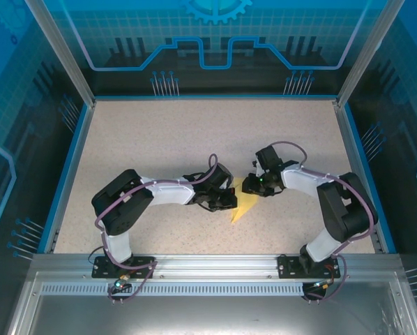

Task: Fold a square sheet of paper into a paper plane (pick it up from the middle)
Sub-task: Fourth fold the wing at the center of the table.

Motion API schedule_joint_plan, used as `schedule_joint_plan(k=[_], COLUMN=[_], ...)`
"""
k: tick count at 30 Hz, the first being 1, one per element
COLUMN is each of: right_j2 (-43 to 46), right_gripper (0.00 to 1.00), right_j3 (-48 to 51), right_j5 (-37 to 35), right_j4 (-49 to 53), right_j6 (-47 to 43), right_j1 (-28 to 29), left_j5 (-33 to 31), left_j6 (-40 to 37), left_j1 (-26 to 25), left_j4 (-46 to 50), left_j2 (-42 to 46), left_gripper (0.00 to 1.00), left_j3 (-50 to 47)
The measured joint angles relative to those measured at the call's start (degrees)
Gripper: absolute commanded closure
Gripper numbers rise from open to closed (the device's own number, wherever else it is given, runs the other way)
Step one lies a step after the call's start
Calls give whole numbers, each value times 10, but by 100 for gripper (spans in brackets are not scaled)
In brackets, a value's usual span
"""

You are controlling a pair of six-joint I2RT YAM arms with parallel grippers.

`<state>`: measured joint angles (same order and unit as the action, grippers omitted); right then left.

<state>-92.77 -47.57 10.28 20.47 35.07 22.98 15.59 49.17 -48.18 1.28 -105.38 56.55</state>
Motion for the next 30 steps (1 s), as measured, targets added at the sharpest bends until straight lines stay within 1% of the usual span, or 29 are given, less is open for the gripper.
schedule_joint_plan(k=[9,12,16,20,30], right_j2=[-32,-43,-55,-59,-61], right_gripper=[62,61,61,60,54], right_j3=[-39,-54,-69,-75,-77], right_j5=[-49,-66,-84,-90,-92], right_j4=[37,51,68,75,75], right_j6=[-2,-2,1,7,14], right_j1=[30,40,50,53,55], left_j5=[-4,-6,-15,-17,-8], left_j6=[-2,-2,-2,-2,-1], left_j1=[1,3,9,12,12], left_j4=[2,5,10,5,-30], left_j2=[0,1,21,38,39], left_gripper=[95,93,93,92,92], left_j3=[1,1,2,1,-4])
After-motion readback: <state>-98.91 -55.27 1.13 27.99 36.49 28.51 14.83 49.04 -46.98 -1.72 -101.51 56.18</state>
